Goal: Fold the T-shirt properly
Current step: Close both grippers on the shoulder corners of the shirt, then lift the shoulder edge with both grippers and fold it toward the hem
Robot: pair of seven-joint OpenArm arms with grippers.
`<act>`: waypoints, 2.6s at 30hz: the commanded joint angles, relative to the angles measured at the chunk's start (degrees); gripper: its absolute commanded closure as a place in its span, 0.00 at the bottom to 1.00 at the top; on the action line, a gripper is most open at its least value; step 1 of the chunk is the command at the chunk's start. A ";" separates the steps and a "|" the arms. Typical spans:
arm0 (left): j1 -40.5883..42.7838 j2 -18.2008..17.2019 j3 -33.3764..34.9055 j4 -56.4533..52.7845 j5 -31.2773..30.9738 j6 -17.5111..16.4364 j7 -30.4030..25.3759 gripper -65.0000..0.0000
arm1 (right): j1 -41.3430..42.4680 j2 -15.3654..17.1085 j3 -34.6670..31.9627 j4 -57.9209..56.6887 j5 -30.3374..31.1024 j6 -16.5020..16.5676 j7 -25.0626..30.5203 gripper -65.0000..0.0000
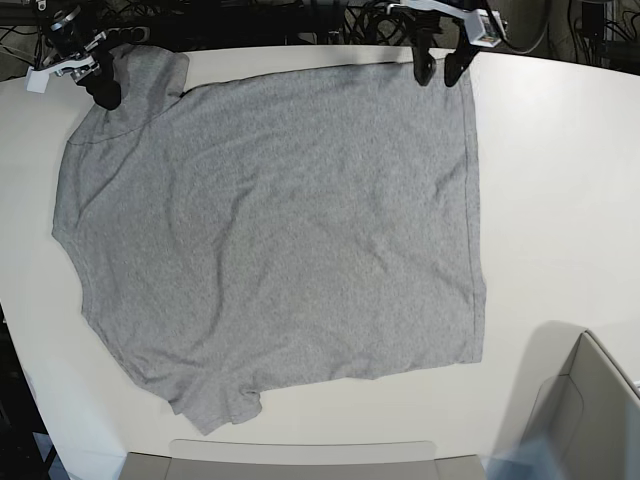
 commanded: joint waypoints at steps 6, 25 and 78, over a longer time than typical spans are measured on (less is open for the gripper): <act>-2.71 -7.22 -3.31 -0.71 -10.84 -0.61 5.42 0.59 | -0.69 0.46 0.07 0.08 -1.90 -1.35 -2.03 0.54; -6.23 -7.66 -6.12 -14.52 -16.82 -11.69 15.62 0.58 | -0.86 0.90 0.07 0.08 -1.90 -1.35 -2.12 0.54; -8.34 -6.52 -18.60 -4.85 -19.28 -15.65 28.54 1.00 | -2.62 -0.94 13.08 15.91 -2.08 -1.87 -10.21 1.00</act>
